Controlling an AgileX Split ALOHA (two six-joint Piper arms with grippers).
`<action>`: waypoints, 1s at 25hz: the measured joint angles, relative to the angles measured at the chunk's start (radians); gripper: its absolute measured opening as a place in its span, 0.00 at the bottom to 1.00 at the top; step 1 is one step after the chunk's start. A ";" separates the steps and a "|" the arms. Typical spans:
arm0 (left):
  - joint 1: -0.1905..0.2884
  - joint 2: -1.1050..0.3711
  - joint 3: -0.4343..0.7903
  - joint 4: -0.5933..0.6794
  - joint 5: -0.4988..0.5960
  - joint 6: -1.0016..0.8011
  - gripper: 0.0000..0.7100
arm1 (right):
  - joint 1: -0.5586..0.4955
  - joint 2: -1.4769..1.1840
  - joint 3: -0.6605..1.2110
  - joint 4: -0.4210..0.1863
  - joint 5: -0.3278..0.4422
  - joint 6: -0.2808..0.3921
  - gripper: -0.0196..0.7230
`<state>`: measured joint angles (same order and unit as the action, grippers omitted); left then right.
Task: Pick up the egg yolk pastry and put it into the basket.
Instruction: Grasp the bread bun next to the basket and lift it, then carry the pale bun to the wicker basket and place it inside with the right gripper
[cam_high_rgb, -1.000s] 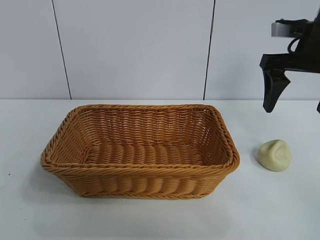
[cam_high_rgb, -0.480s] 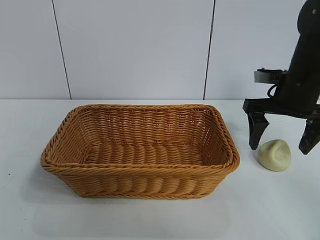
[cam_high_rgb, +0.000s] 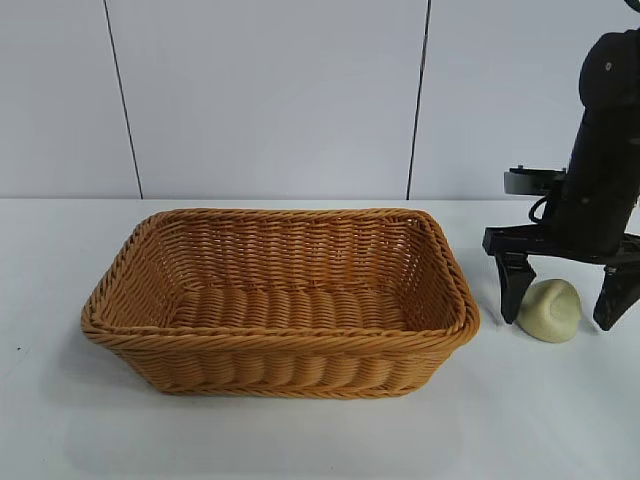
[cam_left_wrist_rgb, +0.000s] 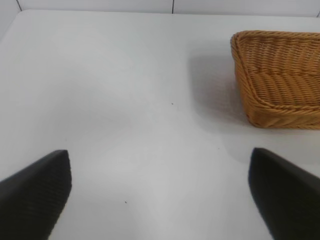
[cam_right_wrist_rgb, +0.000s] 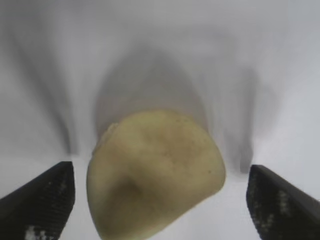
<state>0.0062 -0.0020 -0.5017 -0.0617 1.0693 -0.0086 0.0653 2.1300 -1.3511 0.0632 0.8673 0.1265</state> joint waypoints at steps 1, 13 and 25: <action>0.000 0.000 0.000 0.000 0.000 0.000 0.98 | 0.000 0.000 0.000 -0.001 -0.001 0.001 0.78; 0.000 0.000 0.000 0.000 0.000 0.000 0.98 | 0.000 0.000 0.000 -0.023 0.011 -0.020 0.34; 0.000 0.000 0.000 0.000 0.000 0.000 0.98 | 0.000 -0.199 0.000 -0.026 0.070 -0.035 0.33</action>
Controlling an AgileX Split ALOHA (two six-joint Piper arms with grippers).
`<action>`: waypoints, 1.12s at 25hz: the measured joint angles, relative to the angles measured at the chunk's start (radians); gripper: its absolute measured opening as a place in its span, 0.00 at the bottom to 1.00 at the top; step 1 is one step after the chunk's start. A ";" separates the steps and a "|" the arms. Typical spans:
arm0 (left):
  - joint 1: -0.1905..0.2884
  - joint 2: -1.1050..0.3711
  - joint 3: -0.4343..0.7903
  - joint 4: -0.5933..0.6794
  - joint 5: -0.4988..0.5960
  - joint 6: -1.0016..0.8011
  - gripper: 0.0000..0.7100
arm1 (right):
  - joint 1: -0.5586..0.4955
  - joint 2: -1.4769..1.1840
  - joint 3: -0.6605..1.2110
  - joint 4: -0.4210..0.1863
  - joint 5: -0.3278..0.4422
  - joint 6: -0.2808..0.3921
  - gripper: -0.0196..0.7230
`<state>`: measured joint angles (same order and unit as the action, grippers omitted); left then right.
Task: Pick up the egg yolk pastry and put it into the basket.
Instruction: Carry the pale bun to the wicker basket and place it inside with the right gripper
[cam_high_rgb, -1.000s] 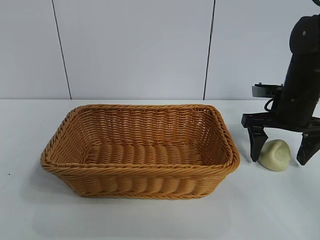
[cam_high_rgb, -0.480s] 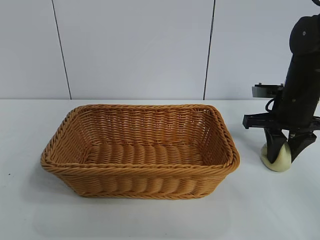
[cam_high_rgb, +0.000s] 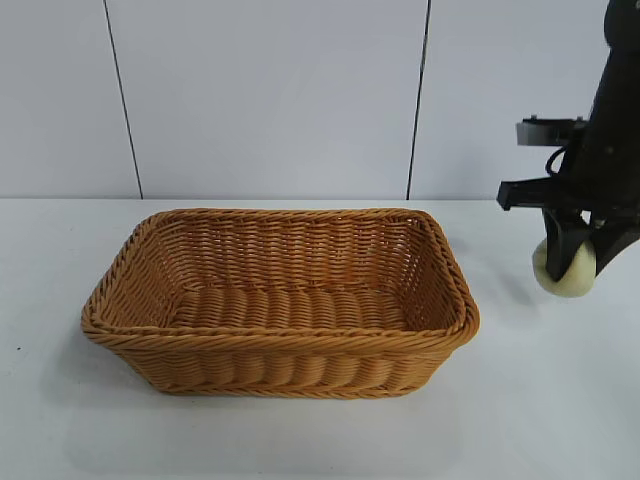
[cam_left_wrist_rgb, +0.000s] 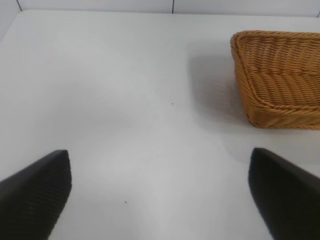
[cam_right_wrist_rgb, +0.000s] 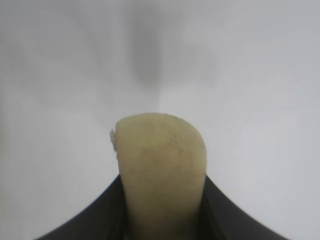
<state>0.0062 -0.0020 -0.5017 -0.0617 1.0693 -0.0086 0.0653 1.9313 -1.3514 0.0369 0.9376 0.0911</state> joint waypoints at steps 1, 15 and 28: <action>0.000 0.000 0.000 0.000 0.000 0.000 0.98 | 0.000 -0.025 0.000 0.000 0.008 -0.005 0.33; 0.000 0.000 0.000 0.000 0.000 0.000 0.98 | 0.000 -0.233 0.000 0.008 0.073 -0.017 0.33; 0.000 0.000 0.000 0.000 0.000 0.000 0.98 | 0.228 -0.234 0.000 0.053 0.031 0.005 0.33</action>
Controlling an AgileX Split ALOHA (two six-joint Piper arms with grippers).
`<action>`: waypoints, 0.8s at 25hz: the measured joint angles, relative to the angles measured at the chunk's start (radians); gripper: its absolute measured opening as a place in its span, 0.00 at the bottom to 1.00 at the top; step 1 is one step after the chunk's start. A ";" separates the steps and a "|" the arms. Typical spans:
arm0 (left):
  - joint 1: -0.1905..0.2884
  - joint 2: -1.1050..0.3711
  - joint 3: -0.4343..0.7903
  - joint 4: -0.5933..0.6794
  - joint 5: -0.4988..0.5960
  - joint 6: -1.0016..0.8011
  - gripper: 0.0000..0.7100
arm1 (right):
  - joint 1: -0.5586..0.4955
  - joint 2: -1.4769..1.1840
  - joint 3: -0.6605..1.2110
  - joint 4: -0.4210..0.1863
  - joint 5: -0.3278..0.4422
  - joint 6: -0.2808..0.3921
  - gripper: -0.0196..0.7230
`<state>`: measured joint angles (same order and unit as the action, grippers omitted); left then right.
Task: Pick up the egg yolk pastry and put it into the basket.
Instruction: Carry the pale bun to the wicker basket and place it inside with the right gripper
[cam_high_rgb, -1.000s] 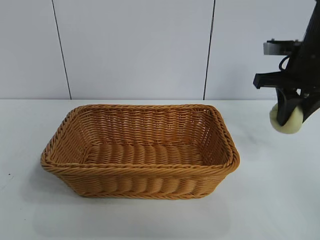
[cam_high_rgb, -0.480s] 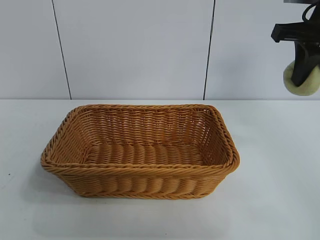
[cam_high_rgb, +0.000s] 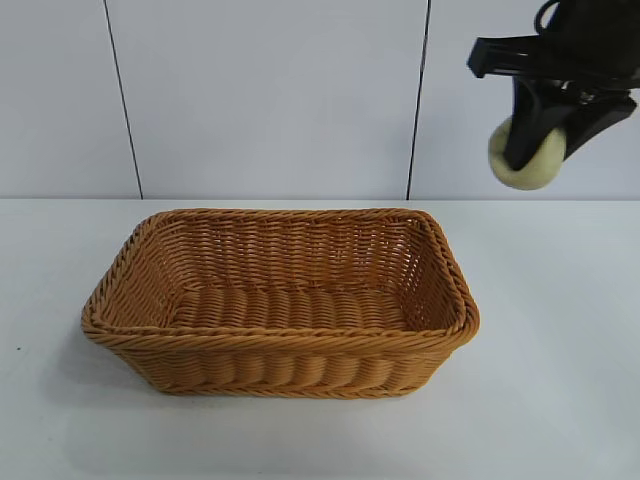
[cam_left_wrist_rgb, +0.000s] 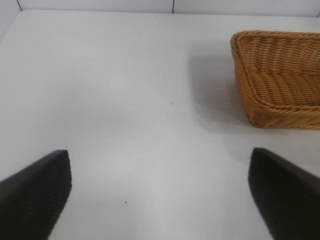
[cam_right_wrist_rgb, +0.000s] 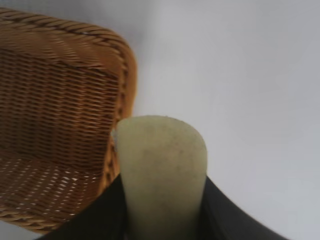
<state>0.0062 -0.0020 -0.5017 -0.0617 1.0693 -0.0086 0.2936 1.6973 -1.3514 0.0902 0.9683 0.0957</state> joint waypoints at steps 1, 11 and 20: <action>0.000 0.000 0.000 0.000 0.000 0.000 0.98 | 0.032 0.000 0.000 0.000 -0.006 0.009 0.33; 0.000 0.000 0.000 0.000 0.000 0.000 0.98 | 0.292 0.001 0.000 -0.001 -0.101 0.095 0.33; 0.000 0.000 0.000 0.000 0.000 0.000 0.98 | 0.354 0.043 0.000 -0.020 -0.236 0.160 0.33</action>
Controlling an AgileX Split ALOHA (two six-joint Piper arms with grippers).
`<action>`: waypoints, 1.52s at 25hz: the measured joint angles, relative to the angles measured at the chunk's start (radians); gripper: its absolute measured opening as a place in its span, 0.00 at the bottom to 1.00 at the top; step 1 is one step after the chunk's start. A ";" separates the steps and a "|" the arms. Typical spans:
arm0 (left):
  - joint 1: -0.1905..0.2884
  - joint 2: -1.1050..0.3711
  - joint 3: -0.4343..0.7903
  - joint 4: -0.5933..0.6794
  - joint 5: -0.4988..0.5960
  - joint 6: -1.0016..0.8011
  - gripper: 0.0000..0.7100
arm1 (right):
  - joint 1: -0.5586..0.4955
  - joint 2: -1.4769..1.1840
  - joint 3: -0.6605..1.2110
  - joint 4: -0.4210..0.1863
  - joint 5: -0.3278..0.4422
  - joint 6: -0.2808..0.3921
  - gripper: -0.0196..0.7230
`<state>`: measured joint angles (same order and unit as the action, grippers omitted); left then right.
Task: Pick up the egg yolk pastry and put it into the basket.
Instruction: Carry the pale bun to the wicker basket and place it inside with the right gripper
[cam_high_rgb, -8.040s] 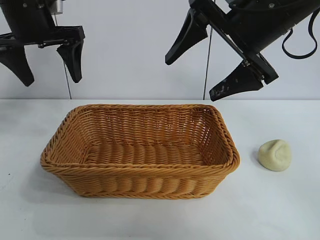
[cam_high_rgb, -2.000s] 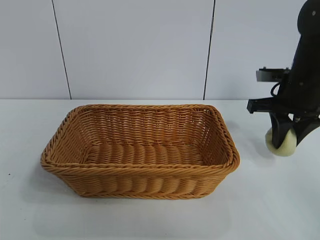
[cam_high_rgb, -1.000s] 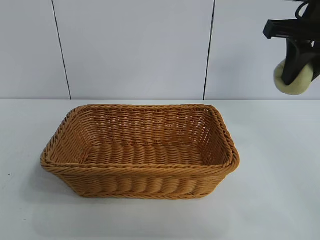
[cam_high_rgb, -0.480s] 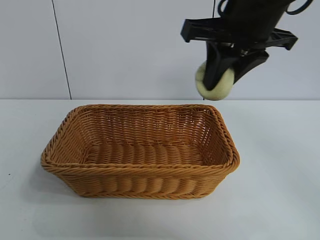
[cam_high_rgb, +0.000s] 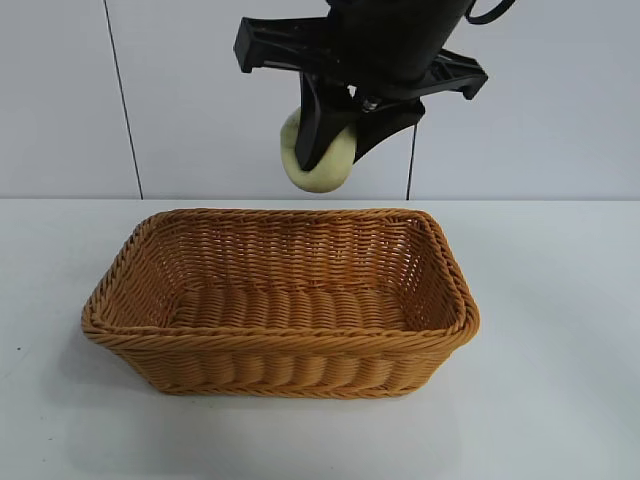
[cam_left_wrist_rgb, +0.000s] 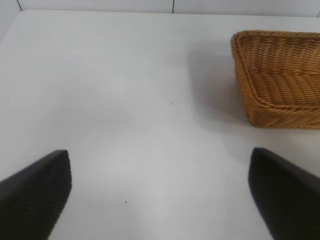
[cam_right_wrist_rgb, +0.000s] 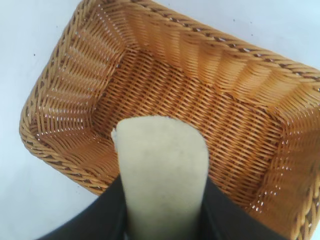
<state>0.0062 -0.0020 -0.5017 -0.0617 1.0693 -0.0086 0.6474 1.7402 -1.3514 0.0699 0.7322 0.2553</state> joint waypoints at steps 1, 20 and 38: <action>0.000 0.000 0.000 0.000 0.000 0.000 0.98 | 0.000 0.017 0.000 0.000 -0.010 0.001 0.33; 0.000 0.000 0.000 0.000 0.000 0.000 0.98 | 0.000 0.327 0.000 0.015 -0.194 0.003 0.36; 0.000 0.000 0.000 0.000 0.000 0.000 0.98 | 0.000 0.299 -0.282 -0.125 0.283 -0.065 0.95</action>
<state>0.0062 -0.0020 -0.5017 -0.0617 1.0693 -0.0086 0.6474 2.0387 -1.6337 -0.0556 1.0149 0.1905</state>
